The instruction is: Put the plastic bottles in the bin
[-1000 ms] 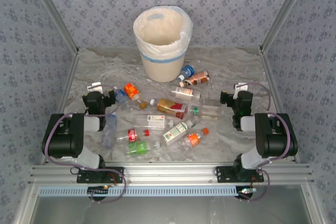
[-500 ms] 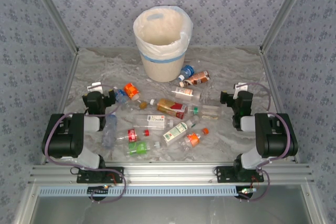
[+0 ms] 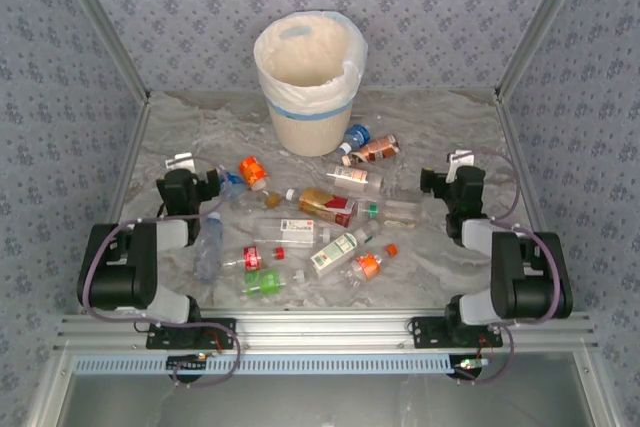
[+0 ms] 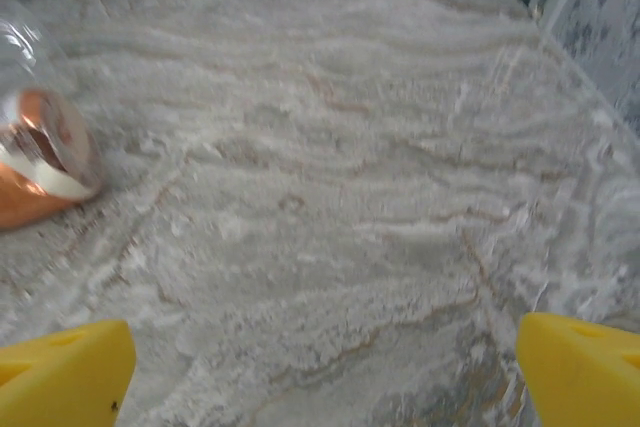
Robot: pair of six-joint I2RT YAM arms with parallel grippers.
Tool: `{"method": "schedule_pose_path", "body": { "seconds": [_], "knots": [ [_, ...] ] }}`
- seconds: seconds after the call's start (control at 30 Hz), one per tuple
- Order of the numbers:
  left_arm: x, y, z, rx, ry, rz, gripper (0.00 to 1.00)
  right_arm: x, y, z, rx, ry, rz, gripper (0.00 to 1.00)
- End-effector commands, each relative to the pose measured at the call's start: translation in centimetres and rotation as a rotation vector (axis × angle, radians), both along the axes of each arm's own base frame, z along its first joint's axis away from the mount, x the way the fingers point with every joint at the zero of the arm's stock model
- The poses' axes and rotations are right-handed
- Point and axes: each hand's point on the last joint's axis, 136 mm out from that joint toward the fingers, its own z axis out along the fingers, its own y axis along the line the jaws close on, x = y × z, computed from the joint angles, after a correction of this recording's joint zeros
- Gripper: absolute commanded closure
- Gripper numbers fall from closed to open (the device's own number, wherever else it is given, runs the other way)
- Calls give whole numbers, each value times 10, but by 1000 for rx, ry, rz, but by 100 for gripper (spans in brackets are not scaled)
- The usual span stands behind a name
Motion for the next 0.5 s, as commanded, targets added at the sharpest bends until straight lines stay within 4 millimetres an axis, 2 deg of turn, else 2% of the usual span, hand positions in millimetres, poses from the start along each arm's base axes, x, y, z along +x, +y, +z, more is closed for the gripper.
{"method": "schedule_pose_path", "body": {
  "seconds": [0.0,0.1,0.23,0.33,0.47],
  "knots": [
    [1,0,23,9,-13,1,0,-3,3,22,19,8,-1,0],
    [-4,8,42,-6,-31,62,1,-10,1,40,92,26,-53,0],
    [-12,8,68,-115,-39,117,1,-22,31,51,128,73,94,0],
    [-19,-1,82,-230,-48,113,1,-41,74,36,51,207,374,0],
    [-37,-5,86,-386,-52,166,0,-66,100,11,-58,475,582,0]
  ]
}}
